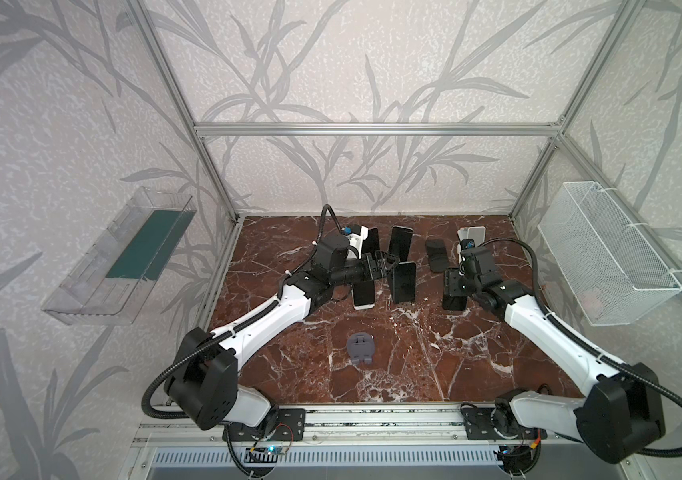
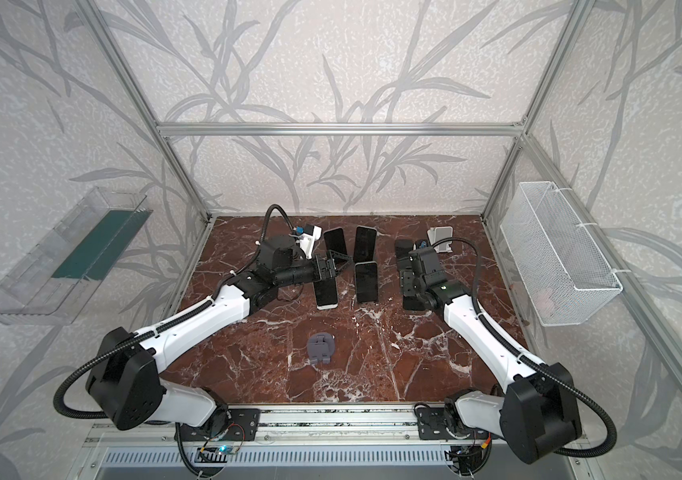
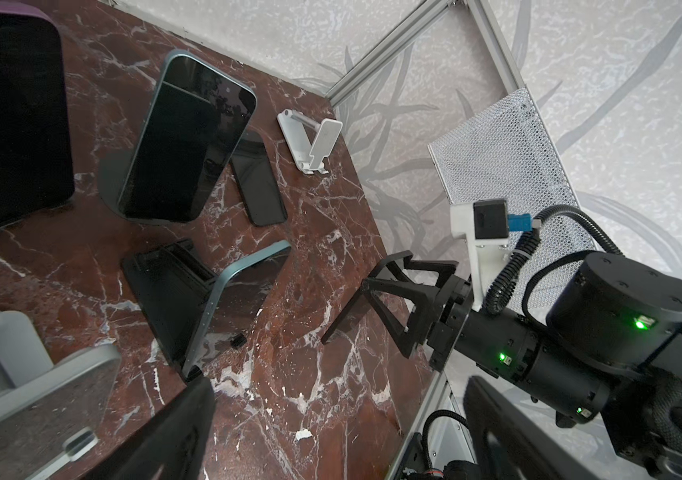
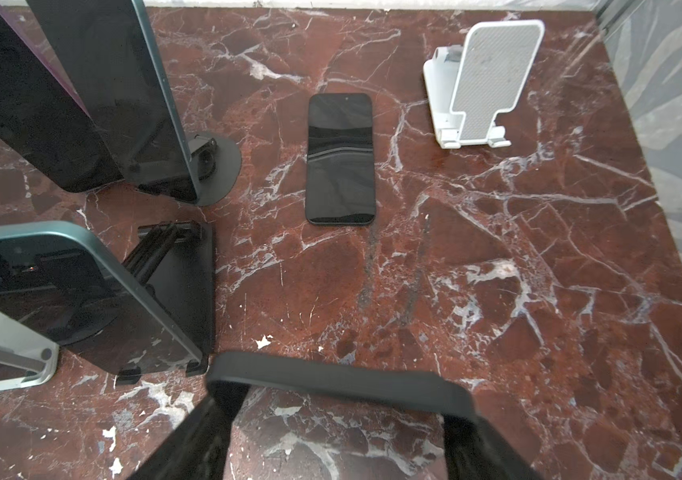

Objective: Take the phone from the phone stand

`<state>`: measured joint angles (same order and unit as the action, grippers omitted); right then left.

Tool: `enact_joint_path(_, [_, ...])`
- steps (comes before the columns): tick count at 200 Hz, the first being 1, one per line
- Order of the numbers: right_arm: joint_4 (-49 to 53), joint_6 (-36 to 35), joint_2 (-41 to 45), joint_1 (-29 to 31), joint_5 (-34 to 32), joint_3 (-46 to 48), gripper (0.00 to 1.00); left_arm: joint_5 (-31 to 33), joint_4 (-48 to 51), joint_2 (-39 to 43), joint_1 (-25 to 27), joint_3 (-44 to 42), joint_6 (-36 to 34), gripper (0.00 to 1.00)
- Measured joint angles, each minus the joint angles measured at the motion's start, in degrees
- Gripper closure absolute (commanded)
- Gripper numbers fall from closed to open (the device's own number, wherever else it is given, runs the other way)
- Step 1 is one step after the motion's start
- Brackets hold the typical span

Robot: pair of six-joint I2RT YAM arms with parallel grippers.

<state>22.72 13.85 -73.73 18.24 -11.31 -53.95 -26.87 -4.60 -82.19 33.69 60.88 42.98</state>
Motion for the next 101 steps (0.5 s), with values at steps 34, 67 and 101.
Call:
enact_joint_path(34, [1.0,-0.5,-5.5,-4.4,4.8,-3.3,0.3,1.7,0.5,1.2,-0.5,0.0,-1.1,0.06])
enact_joint_path(67, [3.6,-0.9,-10.5,-6.4,7.8,-8.4,0.3,2.8,1.0,1.7,-2.4,0.0,-1.1,0.06])
enact_joint_path(101, [5.4,-2.1,-15.3,-7.0,9.1,-14.3,0.3,1.7,0.7,1.7,-8.2,0.0,2.3,0.01])
